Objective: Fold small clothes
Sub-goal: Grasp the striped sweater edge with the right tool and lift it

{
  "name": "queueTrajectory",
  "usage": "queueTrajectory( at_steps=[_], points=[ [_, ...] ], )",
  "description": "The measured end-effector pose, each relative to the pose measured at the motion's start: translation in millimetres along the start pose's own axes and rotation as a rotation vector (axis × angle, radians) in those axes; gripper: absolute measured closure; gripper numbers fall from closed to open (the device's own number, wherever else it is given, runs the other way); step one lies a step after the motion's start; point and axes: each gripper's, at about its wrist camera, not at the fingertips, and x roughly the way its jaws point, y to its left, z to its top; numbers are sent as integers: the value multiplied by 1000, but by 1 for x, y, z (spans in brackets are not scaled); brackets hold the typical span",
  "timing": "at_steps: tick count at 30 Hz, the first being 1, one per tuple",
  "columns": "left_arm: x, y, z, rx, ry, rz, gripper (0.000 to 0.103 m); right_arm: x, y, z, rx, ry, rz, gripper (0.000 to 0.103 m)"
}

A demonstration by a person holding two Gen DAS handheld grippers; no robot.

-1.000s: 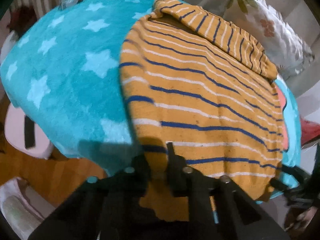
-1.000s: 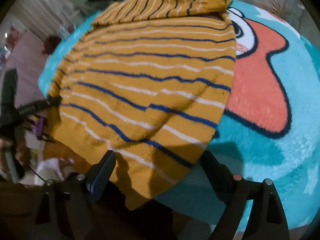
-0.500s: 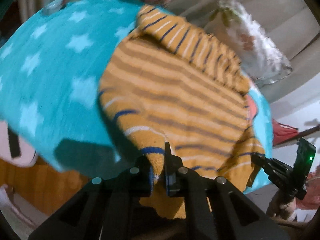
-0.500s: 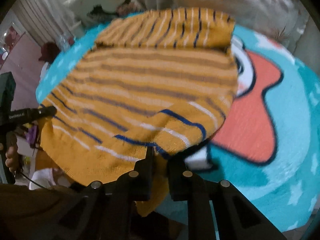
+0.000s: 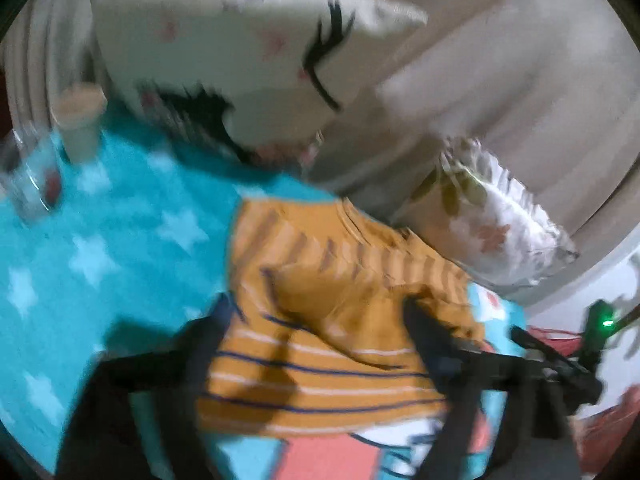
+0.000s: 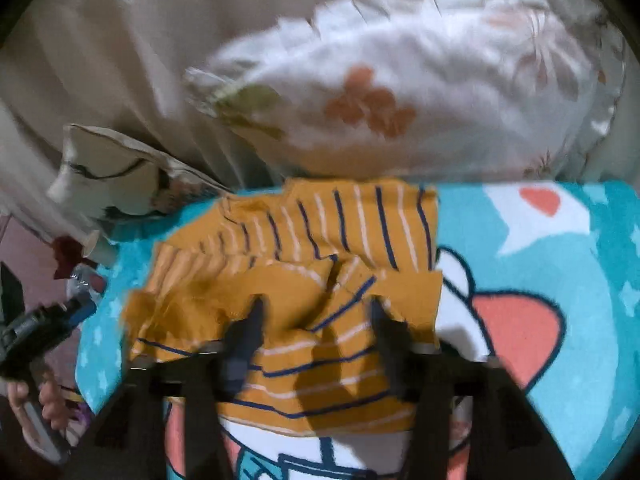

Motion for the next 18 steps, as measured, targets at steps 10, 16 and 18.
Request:
queueTrajectory(
  at_steps=[10,16,18],
  points=[
    [83,5,-6,185,159,66,13,48,27,-23,-381,59,-264,23],
    [146,-22,2,360,233,89,64,98,80,-25,-751,20,-463,23],
    [154,-19,6,325,279,97,84,114,83,-23,-761,84,-415,44]
  ],
)
